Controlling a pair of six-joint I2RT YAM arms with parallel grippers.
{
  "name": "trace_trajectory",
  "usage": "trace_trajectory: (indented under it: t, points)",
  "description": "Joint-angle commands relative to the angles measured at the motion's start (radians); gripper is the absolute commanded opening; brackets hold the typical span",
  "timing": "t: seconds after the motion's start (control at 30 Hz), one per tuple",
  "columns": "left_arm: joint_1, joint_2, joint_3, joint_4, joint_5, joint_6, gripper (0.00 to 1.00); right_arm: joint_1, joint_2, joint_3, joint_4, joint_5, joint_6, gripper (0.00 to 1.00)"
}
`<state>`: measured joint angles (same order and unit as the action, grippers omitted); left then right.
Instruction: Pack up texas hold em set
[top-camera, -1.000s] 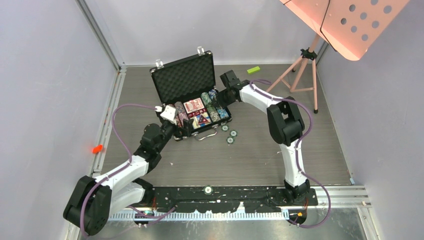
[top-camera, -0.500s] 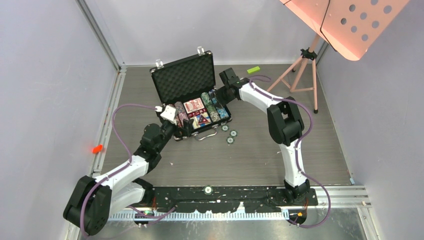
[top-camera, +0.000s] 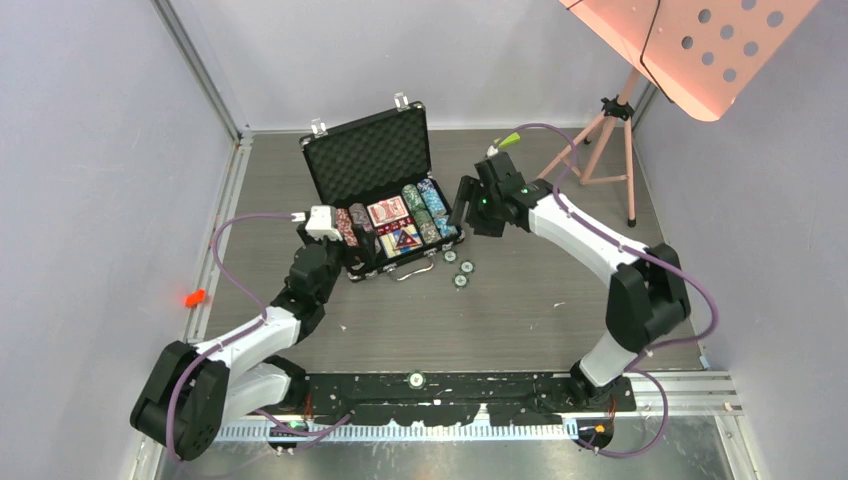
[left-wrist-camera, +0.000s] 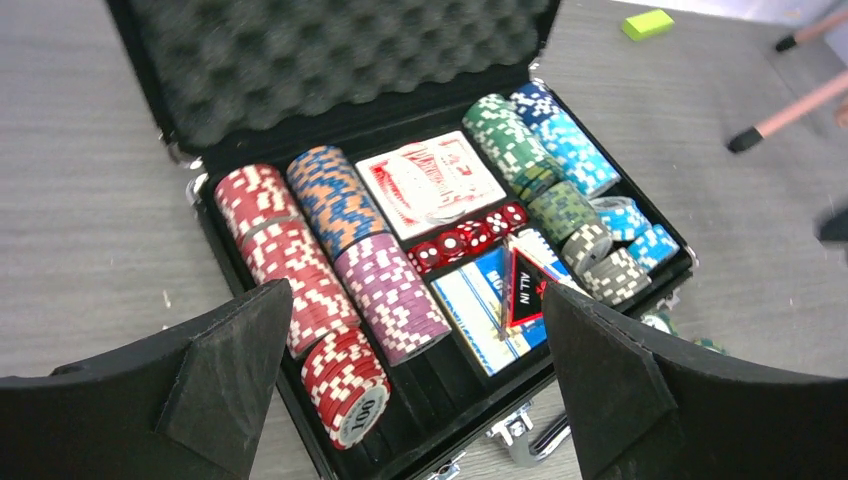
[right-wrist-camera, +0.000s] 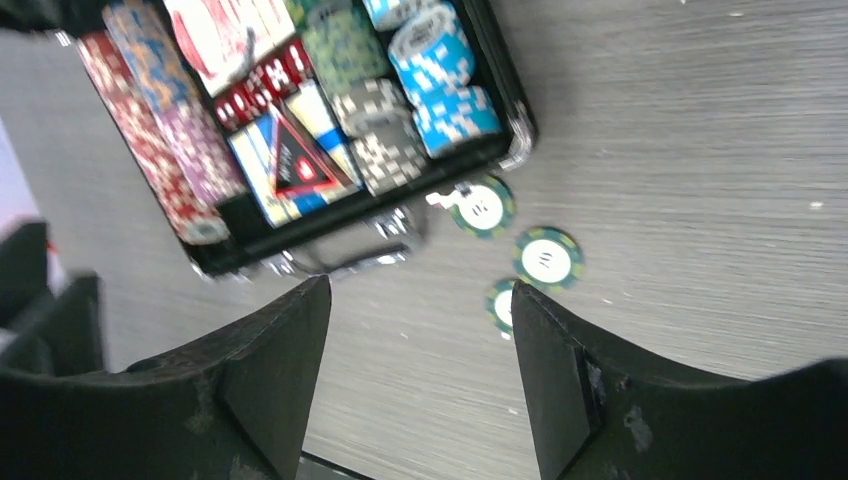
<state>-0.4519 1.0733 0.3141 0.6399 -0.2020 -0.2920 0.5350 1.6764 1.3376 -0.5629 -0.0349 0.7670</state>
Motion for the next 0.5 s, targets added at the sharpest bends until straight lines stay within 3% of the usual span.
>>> trace_trajectory:
  t: [0.0, 0.1, 0.23, 0.33, 0.47]
  points:
    - [-0.002, -0.028, 0.045, -0.06, -0.099, -0.142, 1.0, 0.018, -0.087, -0.131, 0.032, 0.0, -0.324, 0.71]
    - [-0.002, -0.026, 0.12, -0.234, -0.044, -0.149, 1.0, 0.047, -0.105, -0.181, 0.0, -0.016, -0.392, 0.71]
    - [-0.037, -0.04, 0.253, -0.582, 0.014, -0.202, 1.0, 0.14, -0.156, -0.239, -0.024, 0.01, -0.385, 0.7]
    - [-0.139, -0.093, 0.292, -0.816, -0.013, -0.243, 1.0, 0.211, -0.218, -0.304, -0.026, 0.108, -0.344, 0.72]
    - [-0.35, -0.1, 0.34, -1.089, -0.025, -0.37, 1.0, 0.215, -0.281, -0.396, 0.036, 0.119, -0.294, 0.71]
